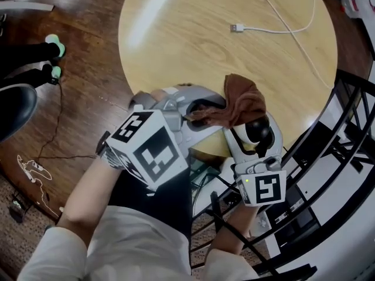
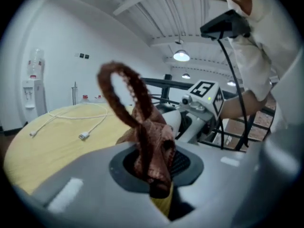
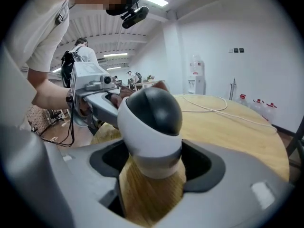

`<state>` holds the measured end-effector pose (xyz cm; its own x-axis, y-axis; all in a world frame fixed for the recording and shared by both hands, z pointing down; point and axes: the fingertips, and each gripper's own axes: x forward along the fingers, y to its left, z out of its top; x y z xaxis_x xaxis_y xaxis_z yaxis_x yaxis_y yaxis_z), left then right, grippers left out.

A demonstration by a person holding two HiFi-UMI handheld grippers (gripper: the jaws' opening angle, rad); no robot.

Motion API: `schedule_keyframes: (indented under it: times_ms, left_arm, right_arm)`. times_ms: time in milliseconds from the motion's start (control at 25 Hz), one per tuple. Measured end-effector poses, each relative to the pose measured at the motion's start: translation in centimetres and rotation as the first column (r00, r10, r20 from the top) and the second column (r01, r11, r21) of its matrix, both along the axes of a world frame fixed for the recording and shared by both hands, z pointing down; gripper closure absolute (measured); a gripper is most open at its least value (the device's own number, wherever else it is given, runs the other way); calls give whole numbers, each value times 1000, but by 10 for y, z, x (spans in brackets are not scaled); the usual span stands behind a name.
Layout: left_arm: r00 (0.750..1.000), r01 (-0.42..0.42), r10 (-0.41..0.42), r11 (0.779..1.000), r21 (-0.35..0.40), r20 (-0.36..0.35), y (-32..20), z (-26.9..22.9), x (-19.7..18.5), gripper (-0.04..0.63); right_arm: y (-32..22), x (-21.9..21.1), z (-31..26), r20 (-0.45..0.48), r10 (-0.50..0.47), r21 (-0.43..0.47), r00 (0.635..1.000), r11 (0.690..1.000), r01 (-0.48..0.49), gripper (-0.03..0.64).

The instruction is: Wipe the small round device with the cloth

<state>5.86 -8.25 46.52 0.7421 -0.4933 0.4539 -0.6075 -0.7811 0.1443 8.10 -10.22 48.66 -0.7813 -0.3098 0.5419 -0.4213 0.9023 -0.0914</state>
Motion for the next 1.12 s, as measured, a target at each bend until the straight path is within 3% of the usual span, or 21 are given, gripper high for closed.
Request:
schedule_keyframes:
  times_ms: [160, 360, 440, 600, 760, 920, 1040, 1120]
  left_arm:
    - [991, 1, 13, 995, -100, 135, 2, 37, 4, 525]
    - [950, 59, -11, 988, -145, 311, -6, 62, 6, 525]
    - [938, 95, -46, 987, -128, 343, -6, 64, 4, 525]
    - [927, 203, -159, 974, -97, 341, -13, 52, -16, 525]
    - [932, 232, -203, 970, -66, 301, -18, 19, -28, 525]
    - [944, 308, -301, 951, -35, 136, -20, -31, -34, 525]
    - [927, 374, -374, 927, -3, -11, -19, -66, -39, 525]
    - [911, 410, -406, 912, 37, -75, -21, -83, -40, 525]
  right_arm:
    - [-3, 2, 7, -32, -6, -2, 999, 1000, 6, 275]
    - [-6, 12, 17, -201, 6, -3, 980, 1000, -7, 276]
    - [-4, 18, 18, -223, 30, -34, 974, 999, -38, 276]
    - [-2, 32, 19, -199, 96, -89, 975, 989, -115, 276]
    - [-7, 48, -16, -158, 159, -86, 975, 981, -174, 276]
    - [-23, 62, -73, -75, 284, 32, 956, 959, -282, 285]
    - [-36, 76, -119, 37, 389, 176, 920, 904, -390, 513]
    - [-42, 84, -140, 99, 403, 230, 910, 880, -415, 546]
